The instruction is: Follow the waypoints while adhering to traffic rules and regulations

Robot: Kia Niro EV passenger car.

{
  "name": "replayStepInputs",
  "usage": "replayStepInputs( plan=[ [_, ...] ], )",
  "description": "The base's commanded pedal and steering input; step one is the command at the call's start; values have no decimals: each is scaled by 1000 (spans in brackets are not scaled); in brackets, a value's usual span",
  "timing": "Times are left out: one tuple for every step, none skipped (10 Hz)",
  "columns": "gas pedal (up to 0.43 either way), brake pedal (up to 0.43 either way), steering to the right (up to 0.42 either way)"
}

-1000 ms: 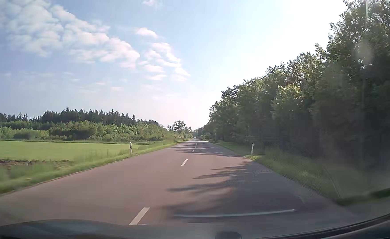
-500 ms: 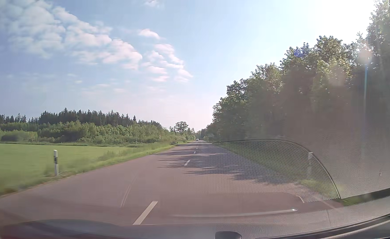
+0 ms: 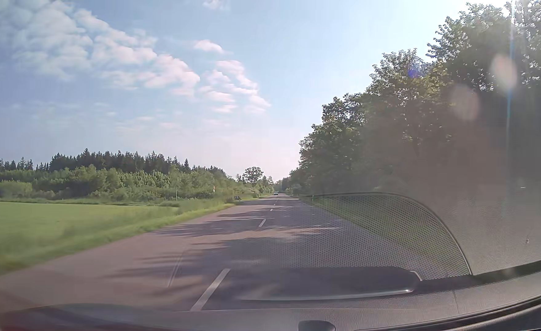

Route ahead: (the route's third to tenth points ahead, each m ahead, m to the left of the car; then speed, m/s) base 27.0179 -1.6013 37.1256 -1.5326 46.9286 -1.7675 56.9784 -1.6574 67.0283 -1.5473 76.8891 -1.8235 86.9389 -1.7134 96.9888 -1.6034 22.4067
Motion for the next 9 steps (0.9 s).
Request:
replayStepInputs(
  plan=[
    [287,0,-5],
    [287,0,-5],
    [287,0,-5],
    [287,0,-5],
    [287,0,-5],
    [287,0,-5],
    [287,0,-5],
    [287,0,-5],
    [287,0,-5]
  ],
)
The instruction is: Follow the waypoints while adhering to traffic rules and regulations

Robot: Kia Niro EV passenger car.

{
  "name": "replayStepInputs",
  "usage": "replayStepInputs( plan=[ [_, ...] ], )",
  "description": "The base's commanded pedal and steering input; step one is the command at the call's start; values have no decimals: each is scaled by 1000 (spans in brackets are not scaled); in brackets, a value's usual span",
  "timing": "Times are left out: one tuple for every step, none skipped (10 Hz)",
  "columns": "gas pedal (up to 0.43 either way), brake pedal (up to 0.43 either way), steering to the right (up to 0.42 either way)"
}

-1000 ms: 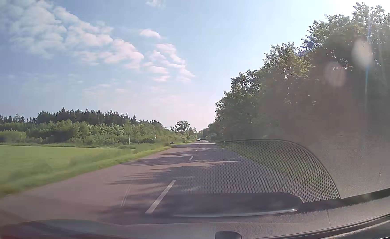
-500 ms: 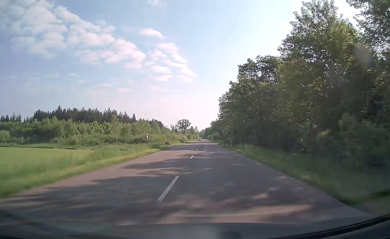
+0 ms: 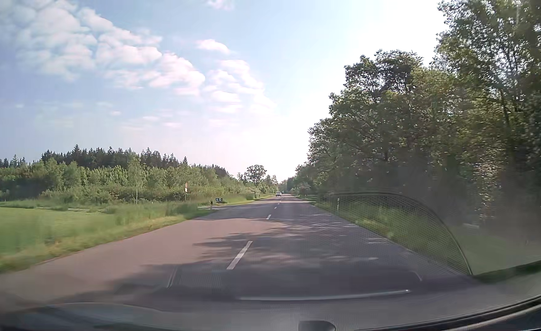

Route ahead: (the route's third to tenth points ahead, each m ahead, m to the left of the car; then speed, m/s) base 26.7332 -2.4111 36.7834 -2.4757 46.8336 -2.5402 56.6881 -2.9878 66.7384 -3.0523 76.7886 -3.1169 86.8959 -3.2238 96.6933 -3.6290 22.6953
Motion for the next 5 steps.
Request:
replayStepInputs(
  plan=[
    [287,0,-5],
    [287,0,-2],
    [268,0,0],
    [248,0,0],
    [248,0,1]
  ],
)
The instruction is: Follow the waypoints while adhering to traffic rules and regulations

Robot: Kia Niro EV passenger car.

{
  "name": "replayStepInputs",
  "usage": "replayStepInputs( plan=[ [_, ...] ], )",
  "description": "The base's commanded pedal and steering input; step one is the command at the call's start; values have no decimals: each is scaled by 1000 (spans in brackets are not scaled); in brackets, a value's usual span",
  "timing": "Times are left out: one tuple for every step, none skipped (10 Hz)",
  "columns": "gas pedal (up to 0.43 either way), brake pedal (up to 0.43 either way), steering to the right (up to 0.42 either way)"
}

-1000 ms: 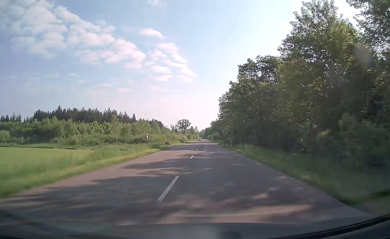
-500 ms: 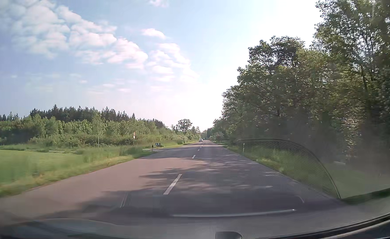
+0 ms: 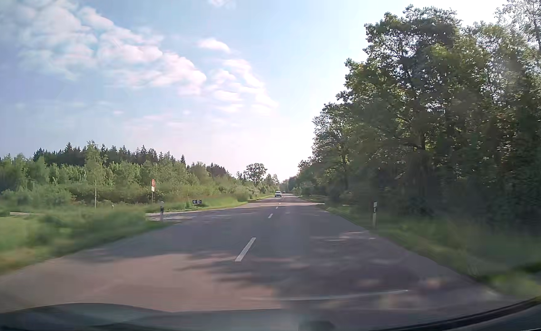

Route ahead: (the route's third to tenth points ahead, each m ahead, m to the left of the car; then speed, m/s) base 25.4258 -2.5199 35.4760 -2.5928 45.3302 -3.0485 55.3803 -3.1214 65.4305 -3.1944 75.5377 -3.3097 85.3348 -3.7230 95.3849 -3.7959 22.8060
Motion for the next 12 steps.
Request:
replayStepInputs(
  plan=[
    [240,0,1],
    [240,0,1],
    [240,0,2],
    [240,0,2],
    [240,0,1],
    [240,0,1],
    [240,0,1],
    [240,0,1],
    [240,0,1],
    [240,0,1],
    [240,0,1],
    [240,0,0]
  ],
)
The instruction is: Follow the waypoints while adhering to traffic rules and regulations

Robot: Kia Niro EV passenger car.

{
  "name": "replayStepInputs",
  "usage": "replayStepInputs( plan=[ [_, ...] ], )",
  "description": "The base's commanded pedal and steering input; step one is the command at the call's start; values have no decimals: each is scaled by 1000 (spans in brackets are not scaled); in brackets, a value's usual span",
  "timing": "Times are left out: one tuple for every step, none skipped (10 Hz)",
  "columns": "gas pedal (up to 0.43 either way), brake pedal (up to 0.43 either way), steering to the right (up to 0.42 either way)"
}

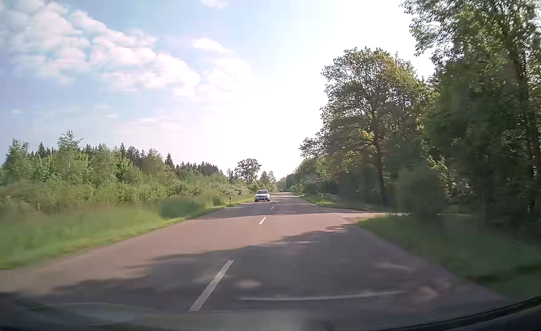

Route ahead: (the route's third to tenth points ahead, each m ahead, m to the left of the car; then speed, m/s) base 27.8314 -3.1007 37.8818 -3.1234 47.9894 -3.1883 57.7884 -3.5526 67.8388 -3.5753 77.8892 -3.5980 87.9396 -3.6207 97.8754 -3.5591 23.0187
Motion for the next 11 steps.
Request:
replayStepInputs(
  plan=[
    [240,0,0],
    [240,0,-2],
    [240,0,-3],
    [240,0,-3],
    [240,0,-3],
    [240,0,-2],
    [240,0,-3],
    [240,0,-2],
    [240,0,-2],
    [240,0,-2],
    [240,0,-2]
  ],
)
